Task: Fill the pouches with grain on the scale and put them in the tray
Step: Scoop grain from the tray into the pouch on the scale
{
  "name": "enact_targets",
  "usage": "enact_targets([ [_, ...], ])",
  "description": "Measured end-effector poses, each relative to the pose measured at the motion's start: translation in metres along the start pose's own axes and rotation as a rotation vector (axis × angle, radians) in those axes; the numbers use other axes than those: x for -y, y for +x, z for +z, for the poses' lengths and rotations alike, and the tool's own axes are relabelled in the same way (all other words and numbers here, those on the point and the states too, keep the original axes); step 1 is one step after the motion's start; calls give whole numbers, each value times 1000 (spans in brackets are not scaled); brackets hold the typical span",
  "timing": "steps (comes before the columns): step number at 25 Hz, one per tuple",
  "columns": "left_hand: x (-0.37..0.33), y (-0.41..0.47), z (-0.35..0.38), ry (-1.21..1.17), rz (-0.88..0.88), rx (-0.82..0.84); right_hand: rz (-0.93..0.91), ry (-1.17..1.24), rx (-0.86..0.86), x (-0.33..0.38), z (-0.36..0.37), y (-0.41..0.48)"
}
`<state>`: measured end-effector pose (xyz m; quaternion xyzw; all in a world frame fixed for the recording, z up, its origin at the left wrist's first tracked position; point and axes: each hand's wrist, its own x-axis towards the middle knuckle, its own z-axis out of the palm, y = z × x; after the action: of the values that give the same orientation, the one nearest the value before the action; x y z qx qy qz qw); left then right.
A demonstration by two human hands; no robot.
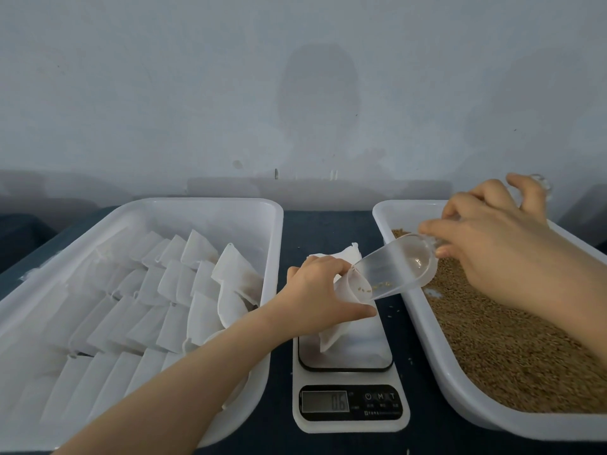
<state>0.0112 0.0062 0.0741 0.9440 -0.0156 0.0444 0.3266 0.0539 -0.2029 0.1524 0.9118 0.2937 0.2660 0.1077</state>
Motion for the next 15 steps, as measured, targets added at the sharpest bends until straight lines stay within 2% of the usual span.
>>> enact_targets([
  [5,-2,-1,-2,-33,-14,4,-9,32,-101,-2,5,-5],
  [8,-2,-1,-3,-50,-25,21,-23,48,-104,-6,10,-9],
  [15,-3,-1,-4,-46,-71,68,155,260,165,-15,17,-19],
])
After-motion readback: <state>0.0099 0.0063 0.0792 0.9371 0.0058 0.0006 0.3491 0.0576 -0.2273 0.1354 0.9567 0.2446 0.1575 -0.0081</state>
